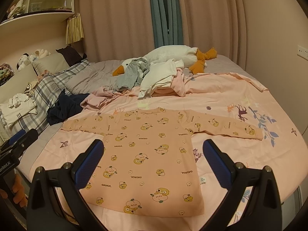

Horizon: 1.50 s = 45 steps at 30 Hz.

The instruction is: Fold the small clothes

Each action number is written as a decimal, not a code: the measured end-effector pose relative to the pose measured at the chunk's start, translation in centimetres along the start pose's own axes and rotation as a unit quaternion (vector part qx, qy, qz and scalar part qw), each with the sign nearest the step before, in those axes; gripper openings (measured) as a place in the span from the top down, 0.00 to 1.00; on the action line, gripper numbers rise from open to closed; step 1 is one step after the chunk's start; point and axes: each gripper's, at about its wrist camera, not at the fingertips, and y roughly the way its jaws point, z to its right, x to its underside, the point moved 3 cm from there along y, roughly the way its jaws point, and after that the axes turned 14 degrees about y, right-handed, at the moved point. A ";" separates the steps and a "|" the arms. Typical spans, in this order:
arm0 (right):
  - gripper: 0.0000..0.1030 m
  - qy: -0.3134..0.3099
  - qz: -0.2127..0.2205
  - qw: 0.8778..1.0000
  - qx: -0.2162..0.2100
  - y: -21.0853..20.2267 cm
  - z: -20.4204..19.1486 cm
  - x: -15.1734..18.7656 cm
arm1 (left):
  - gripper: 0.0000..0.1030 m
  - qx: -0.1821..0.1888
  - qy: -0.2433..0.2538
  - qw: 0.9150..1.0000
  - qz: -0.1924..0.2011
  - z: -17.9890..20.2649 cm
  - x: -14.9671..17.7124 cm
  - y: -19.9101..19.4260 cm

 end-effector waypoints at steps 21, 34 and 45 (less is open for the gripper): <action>0.00 -0.003 0.004 1.000 0.007 0.0 0.2 -0.4 | 0.00 0.005 0.008 1.000 -0.008 0.1 0.1 0.0; 0.00 -0.007 0.004 1.000 0.006 0.1 0.3 -0.4 | 0.00 0.005 0.011 1.000 -0.008 0.3 0.0 0.0; 0.00 -0.009 0.004 1.000 0.007 0.1 0.2 -0.2 | 0.00 0.004 0.013 1.000 -0.008 0.3 -0.1 -0.1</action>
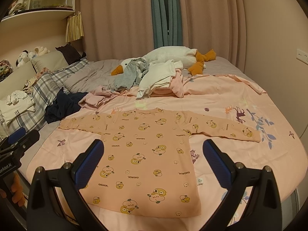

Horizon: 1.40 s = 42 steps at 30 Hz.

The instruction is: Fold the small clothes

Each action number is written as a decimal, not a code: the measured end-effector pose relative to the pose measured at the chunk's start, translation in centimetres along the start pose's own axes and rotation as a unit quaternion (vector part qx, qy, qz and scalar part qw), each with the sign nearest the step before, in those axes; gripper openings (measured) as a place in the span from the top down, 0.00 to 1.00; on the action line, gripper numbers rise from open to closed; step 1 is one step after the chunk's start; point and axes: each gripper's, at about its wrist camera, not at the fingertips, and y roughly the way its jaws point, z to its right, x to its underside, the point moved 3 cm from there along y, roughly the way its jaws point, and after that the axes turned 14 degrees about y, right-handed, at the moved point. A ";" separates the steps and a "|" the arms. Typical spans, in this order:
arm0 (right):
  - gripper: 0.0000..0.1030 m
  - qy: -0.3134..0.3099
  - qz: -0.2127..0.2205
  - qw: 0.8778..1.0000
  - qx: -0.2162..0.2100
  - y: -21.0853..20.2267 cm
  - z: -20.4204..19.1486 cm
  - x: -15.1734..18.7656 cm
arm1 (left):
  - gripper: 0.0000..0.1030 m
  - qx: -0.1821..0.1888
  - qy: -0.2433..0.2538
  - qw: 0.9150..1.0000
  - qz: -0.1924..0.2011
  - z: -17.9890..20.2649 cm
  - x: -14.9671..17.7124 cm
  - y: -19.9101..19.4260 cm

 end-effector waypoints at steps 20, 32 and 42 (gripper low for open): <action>0.00 -0.003 0.002 1.000 0.005 -0.1 0.0 -0.1 | 0.00 -0.002 0.001 1.000 0.000 -0.2 -0.1 0.0; 0.00 0.001 0.003 1.000 0.007 0.0 0.1 -0.2 | 0.00 -0.001 0.002 1.000 -0.001 -0.5 -0.1 -0.1; 0.00 -0.002 0.004 1.000 0.008 0.1 0.3 -0.2 | 0.00 -0.002 0.005 1.000 -0.003 -0.8 0.1 0.0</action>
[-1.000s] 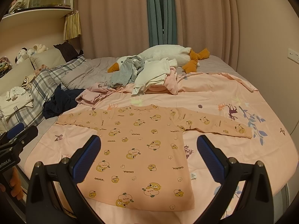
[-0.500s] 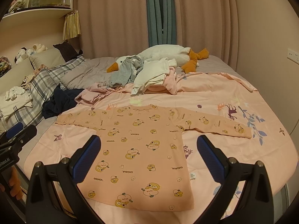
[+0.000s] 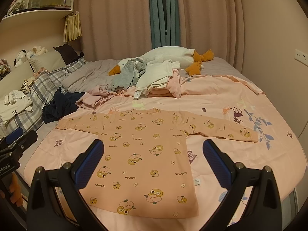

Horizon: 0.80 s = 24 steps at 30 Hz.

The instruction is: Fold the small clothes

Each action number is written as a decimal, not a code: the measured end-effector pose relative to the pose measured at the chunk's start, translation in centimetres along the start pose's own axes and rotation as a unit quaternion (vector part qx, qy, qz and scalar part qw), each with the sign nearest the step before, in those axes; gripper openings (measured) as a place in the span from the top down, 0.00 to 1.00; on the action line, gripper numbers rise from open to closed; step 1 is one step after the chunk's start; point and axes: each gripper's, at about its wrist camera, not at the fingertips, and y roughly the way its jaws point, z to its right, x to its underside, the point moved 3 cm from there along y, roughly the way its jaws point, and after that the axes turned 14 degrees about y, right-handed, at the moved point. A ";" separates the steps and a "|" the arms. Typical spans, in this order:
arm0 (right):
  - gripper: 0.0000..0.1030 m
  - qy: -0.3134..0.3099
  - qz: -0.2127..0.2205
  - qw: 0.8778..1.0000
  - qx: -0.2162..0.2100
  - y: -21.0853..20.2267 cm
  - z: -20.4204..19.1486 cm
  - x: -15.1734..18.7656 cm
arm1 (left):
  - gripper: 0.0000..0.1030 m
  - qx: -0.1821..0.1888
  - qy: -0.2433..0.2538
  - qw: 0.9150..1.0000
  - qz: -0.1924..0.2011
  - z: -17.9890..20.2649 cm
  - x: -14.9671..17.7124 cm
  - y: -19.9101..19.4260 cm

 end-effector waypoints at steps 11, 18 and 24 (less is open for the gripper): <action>0.00 0.000 0.000 1.000 -0.001 0.1 0.0 -0.3 | 0.00 -0.002 0.000 1.000 -0.002 0.2 0.0 0.2; 0.00 0.002 0.000 1.000 -0.004 0.2 0.1 -0.1 | 0.00 0.000 0.001 1.000 -0.004 0.2 0.1 0.5; 0.00 0.002 -0.003 1.000 -0.005 0.1 -0.3 0.2 | 0.00 -0.001 0.003 1.000 -0.013 0.7 0.2 1.1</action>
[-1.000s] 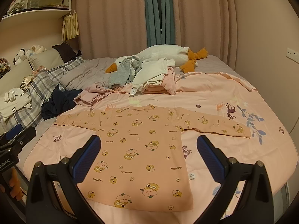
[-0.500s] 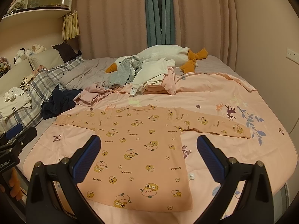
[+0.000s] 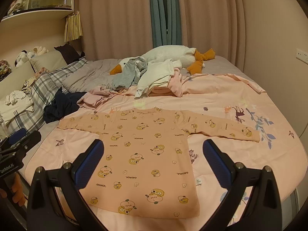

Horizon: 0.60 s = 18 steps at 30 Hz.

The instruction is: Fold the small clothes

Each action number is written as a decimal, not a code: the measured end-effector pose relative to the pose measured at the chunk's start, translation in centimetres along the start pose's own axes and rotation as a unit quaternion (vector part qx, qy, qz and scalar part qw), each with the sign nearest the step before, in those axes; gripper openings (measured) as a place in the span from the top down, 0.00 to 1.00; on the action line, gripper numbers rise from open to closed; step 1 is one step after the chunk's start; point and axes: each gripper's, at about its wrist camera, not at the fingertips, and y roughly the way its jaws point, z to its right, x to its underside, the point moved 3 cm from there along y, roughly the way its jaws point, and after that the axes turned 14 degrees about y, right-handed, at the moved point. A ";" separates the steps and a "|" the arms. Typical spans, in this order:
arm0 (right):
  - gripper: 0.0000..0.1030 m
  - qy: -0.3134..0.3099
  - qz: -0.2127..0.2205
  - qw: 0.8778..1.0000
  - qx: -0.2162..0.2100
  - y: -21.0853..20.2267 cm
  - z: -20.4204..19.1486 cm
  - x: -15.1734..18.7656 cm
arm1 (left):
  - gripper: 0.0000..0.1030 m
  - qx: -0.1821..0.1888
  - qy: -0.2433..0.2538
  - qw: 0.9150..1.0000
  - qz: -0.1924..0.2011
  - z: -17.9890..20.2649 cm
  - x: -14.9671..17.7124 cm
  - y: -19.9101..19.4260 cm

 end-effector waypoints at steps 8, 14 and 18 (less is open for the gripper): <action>0.00 0.002 0.001 1.000 -0.003 0.0 -0.1 0.1 | 0.00 0.021 0.002 1.000 0.004 0.8 -0.3 0.4; 0.00 0.018 -0.007 1.000 0.001 1.1 0.9 -0.7 | 0.00 0.034 -0.010 0.999 0.011 0.1 -1.5 2.2; 0.00 0.043 -0.024 0.999 0.020 3.2 3.1 -2.2 | 0.00 0.037 -0.012 0.999 -0.006 -1.1 -2.3 6.5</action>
